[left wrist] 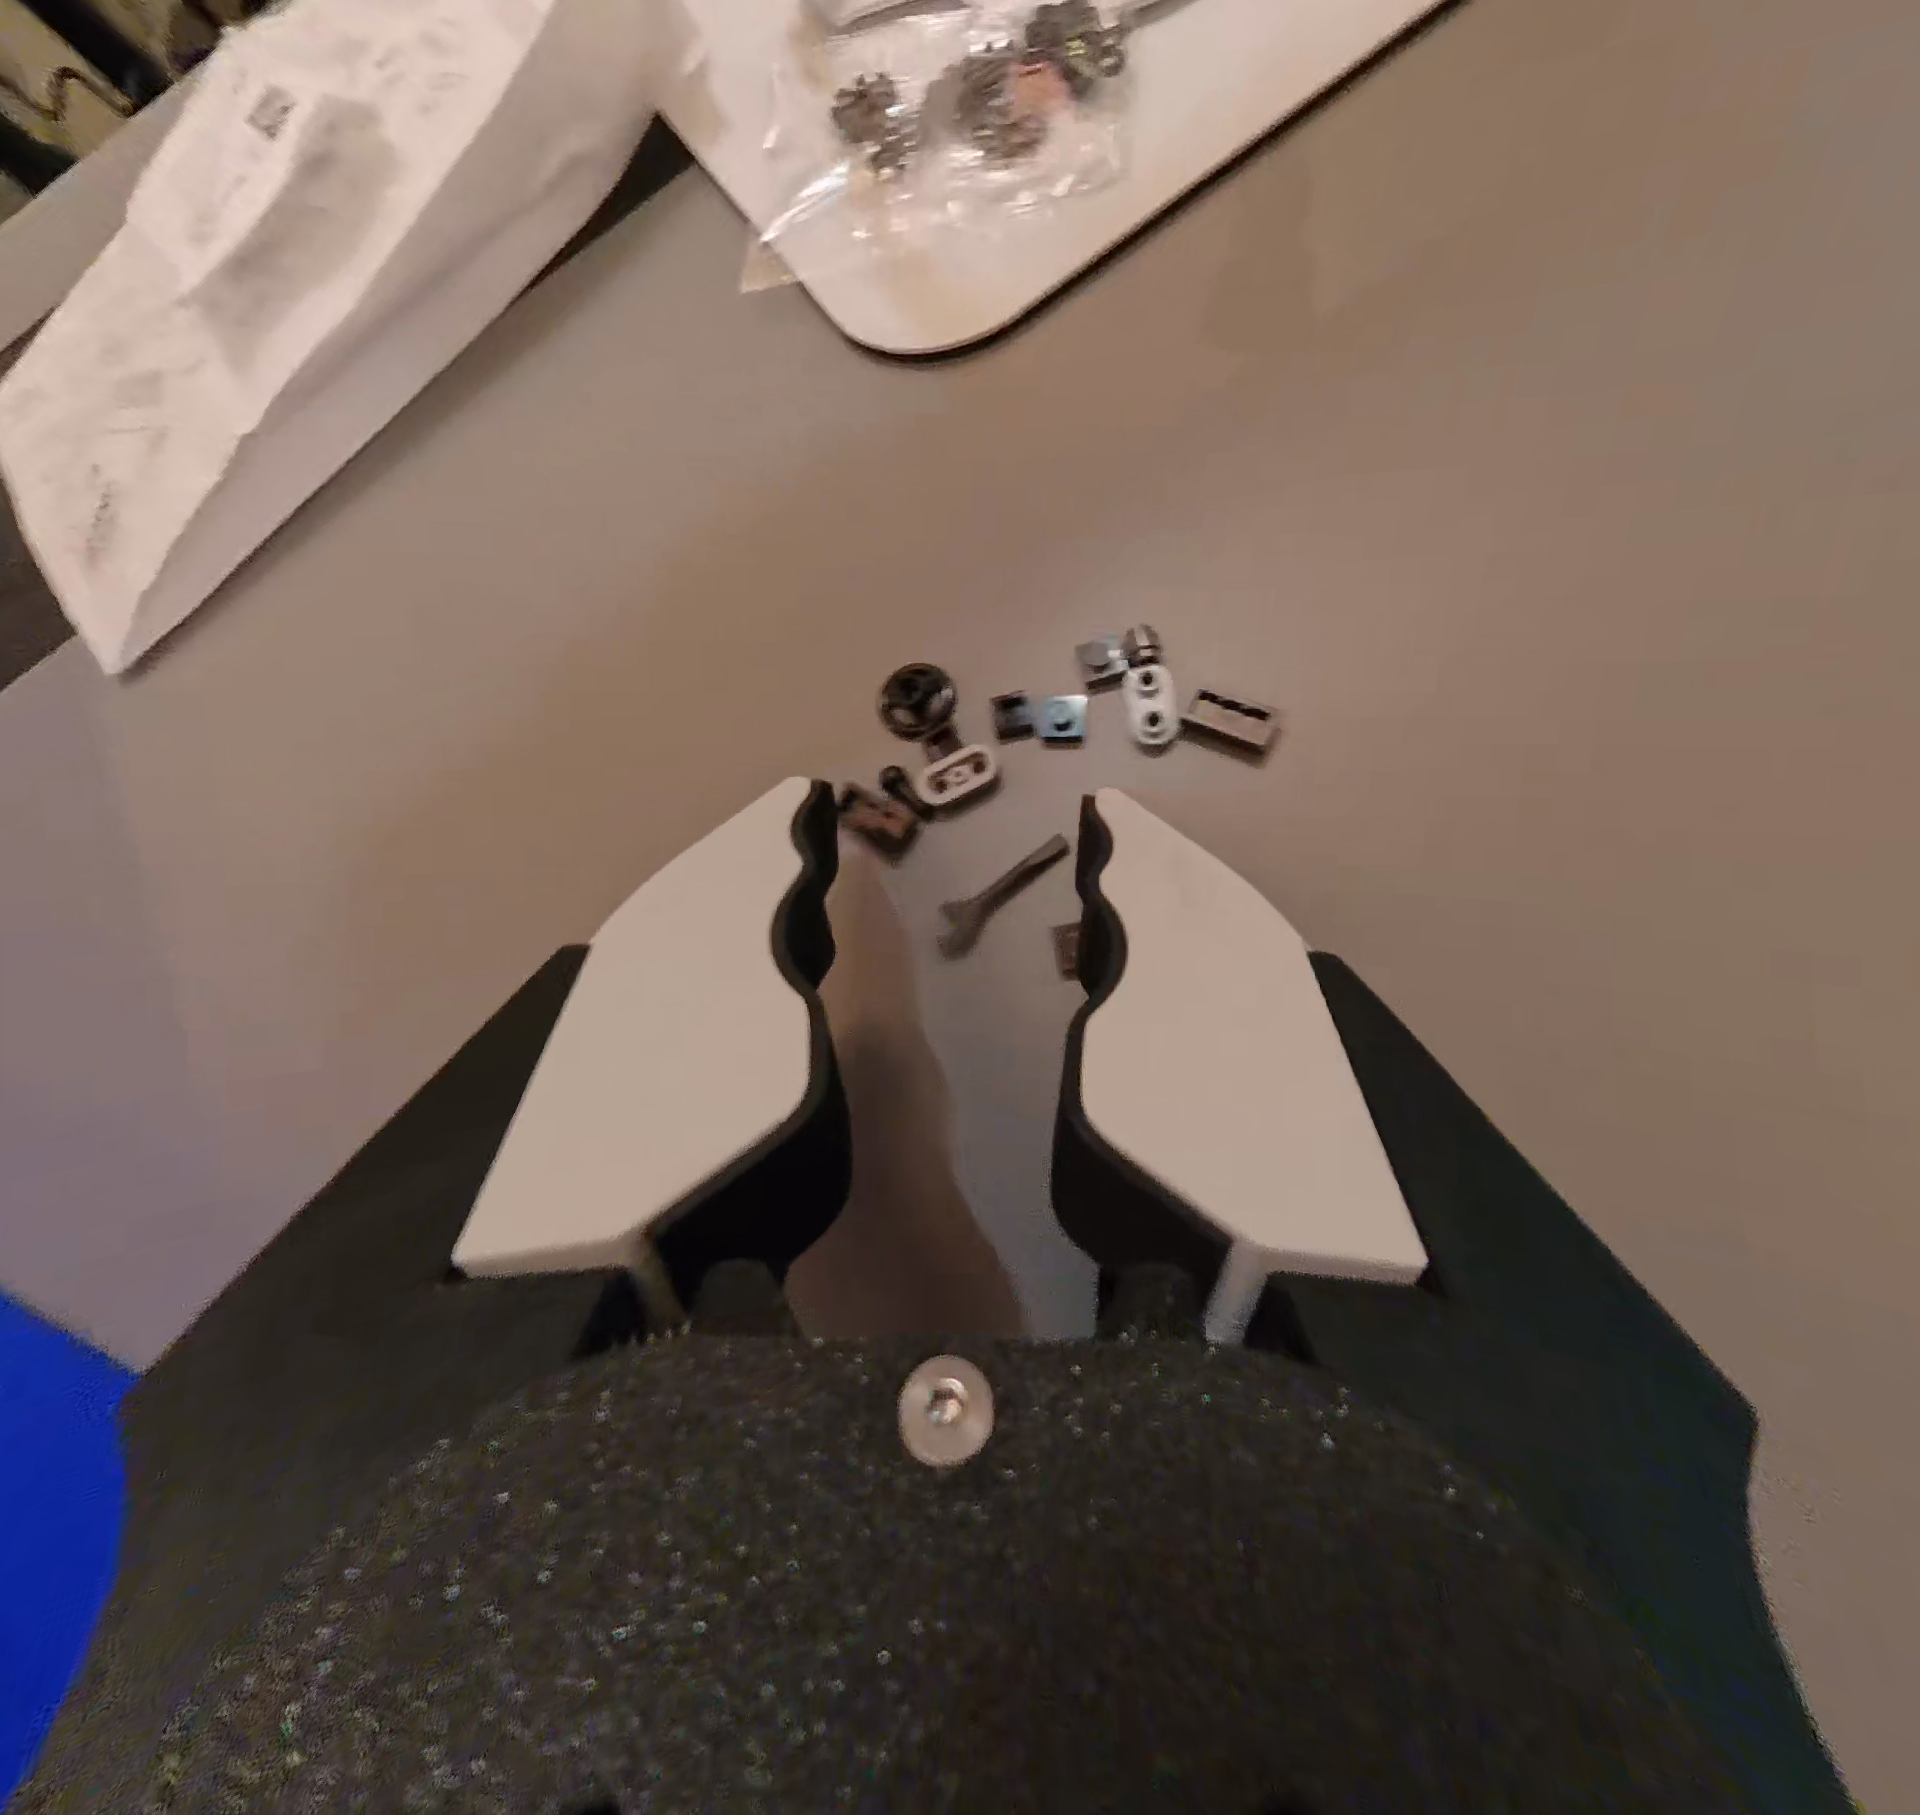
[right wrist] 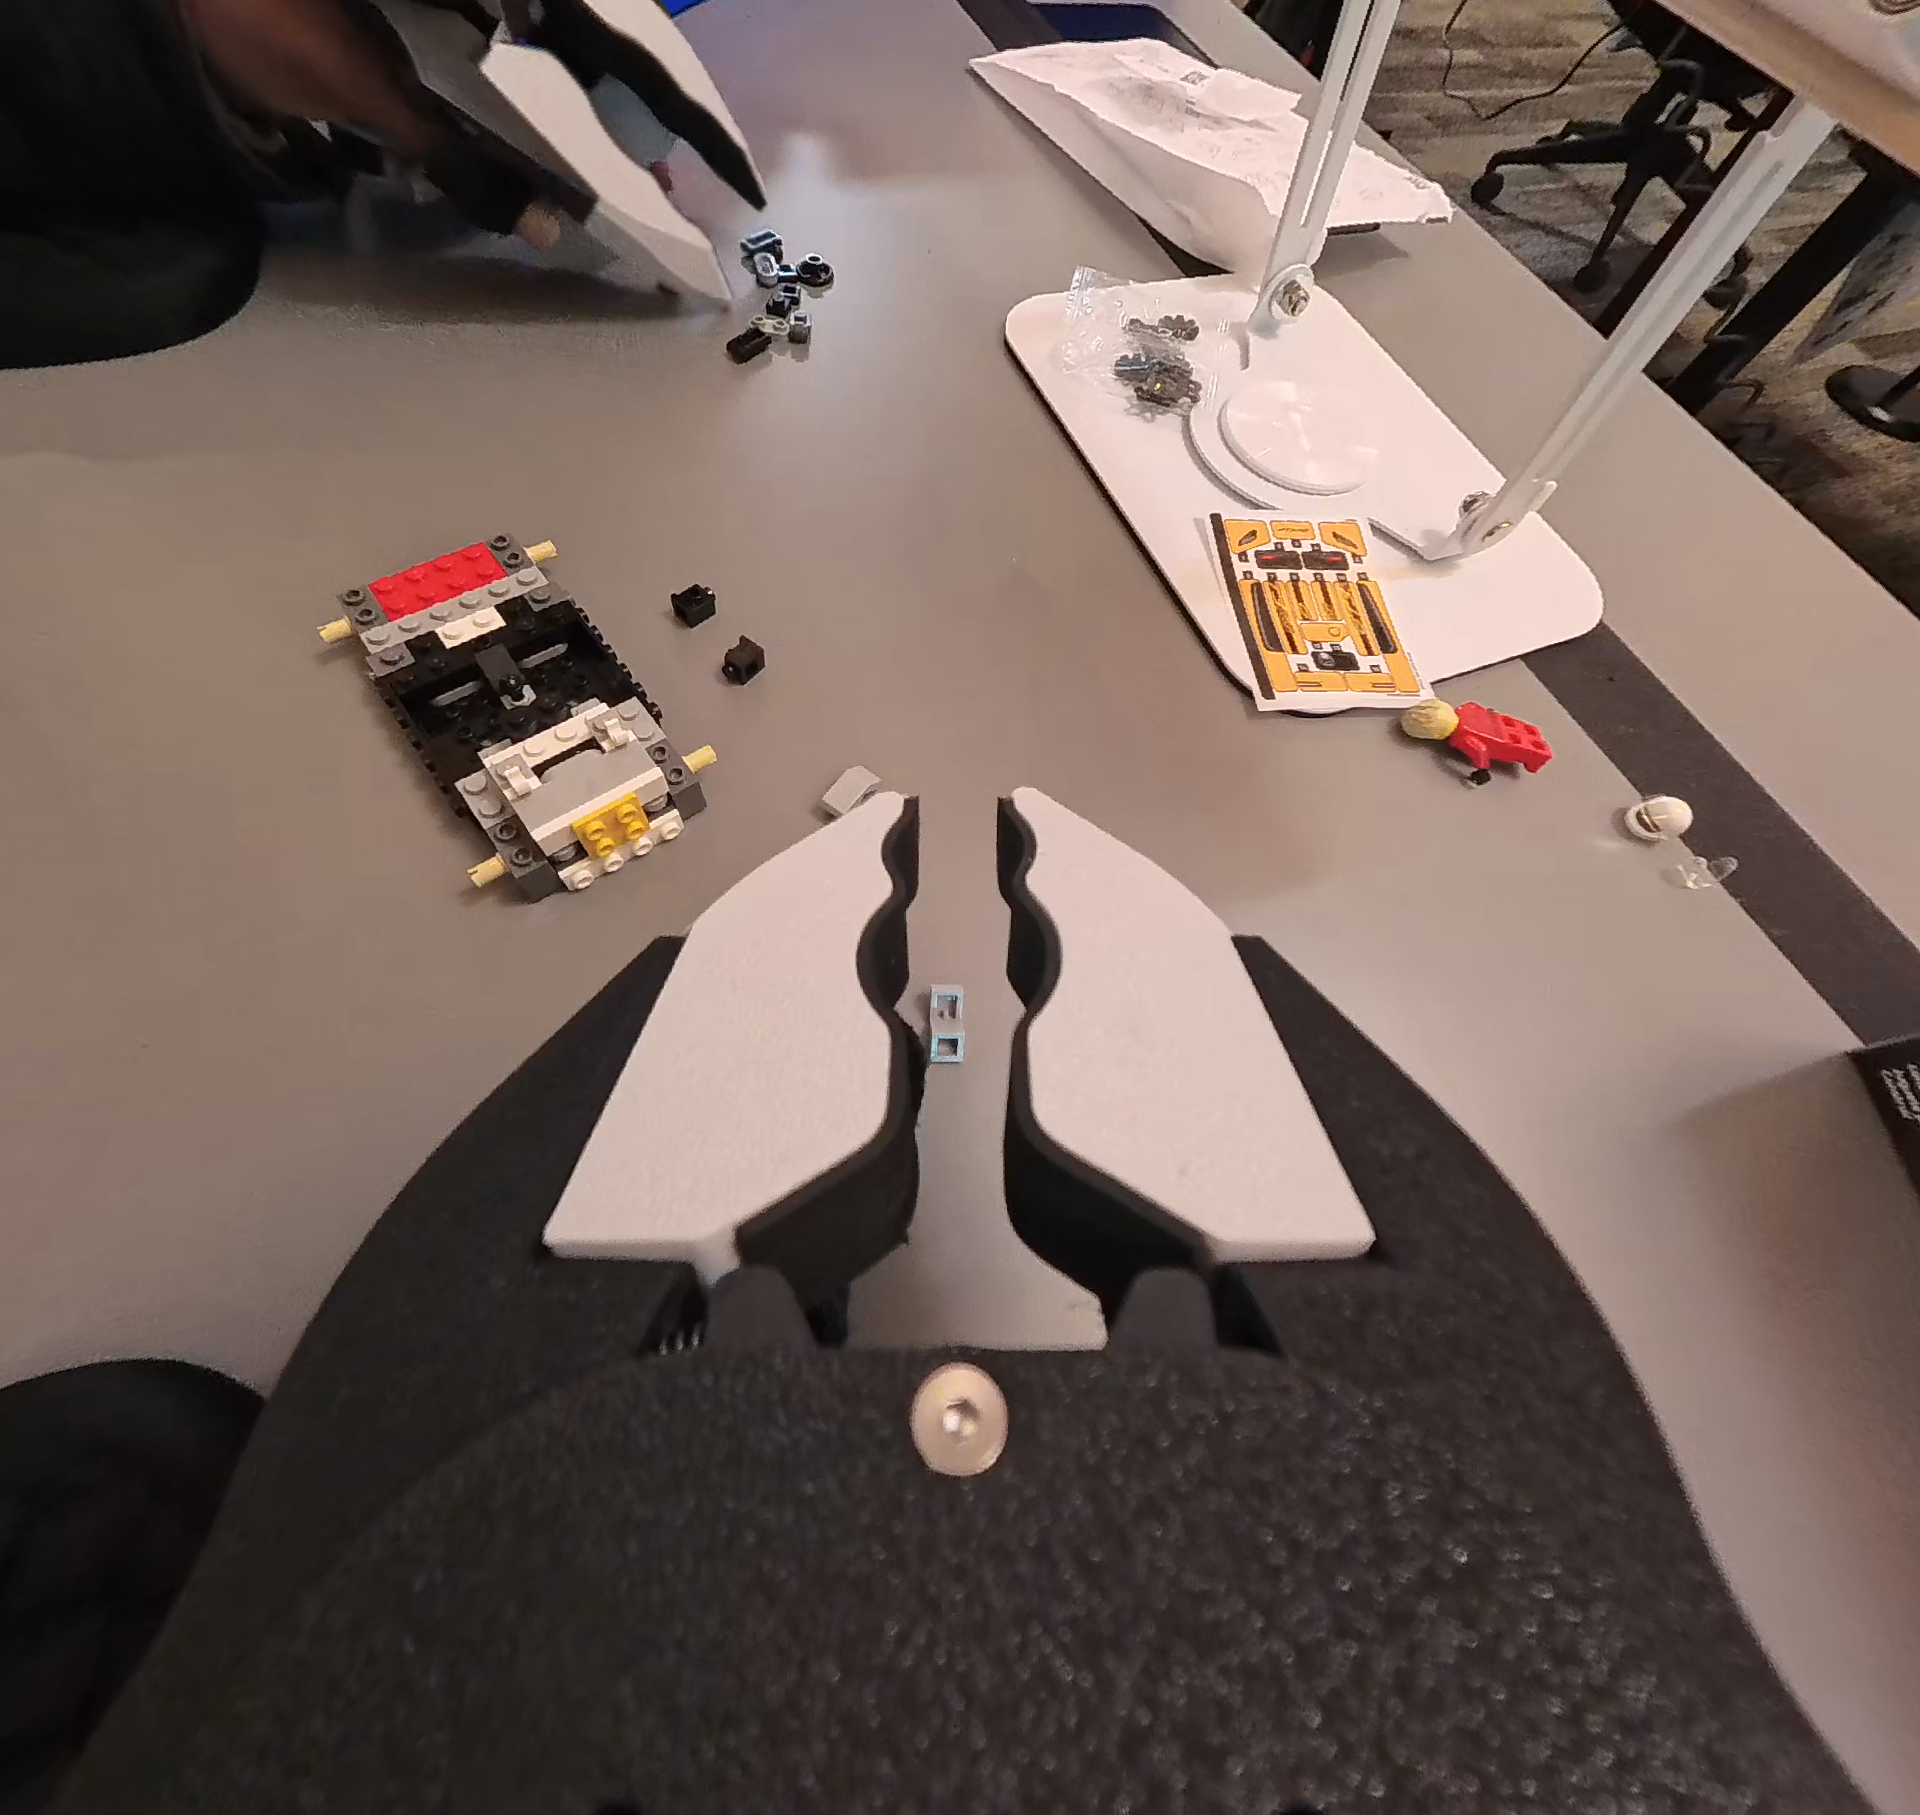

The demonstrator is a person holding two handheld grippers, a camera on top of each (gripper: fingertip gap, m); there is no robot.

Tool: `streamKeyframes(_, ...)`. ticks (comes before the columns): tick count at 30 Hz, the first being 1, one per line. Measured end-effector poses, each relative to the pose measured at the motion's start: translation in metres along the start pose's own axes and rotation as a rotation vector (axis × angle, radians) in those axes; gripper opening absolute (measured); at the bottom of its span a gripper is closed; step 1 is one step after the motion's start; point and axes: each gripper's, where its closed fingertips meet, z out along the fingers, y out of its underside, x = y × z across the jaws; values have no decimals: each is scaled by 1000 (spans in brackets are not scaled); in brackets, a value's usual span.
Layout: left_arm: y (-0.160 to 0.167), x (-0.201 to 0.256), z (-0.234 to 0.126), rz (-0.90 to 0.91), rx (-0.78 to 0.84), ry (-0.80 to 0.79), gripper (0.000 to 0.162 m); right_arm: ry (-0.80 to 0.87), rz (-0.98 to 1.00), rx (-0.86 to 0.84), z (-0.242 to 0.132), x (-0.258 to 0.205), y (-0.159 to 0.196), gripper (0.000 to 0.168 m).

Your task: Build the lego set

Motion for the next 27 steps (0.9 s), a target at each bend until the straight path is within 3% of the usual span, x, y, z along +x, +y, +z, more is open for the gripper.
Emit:
streamKeyframes(3, 2, -16, 0, -10, -3, -84, 42, -2, 0, 3, 0, -1, -1, 13)
streamKeyframes(7, -28, 12, -4, -53, 134, 54, 58, -4, -1, 3, 1, -1, -1, 13)
streamKeyframes(11, -24, 30, 11, 46, 72, 82, 69, -6, -4, 0, 1, -2, -1, 13)
streamKeyframes(21, -13, -20, 16, 14, 16, -128, 38, -9, -4, 1, 2, -3, -1, 13)
streamKeyframes(24, -17, -26, 11, 5, 49, -161, 39, -6, -5, 4, 1, -3, -2, 13)
streamKeyframes(27, -34, -13, 9, -21, 126, -87, 46, -7, -4, 4, 1, -3, -2, 13)
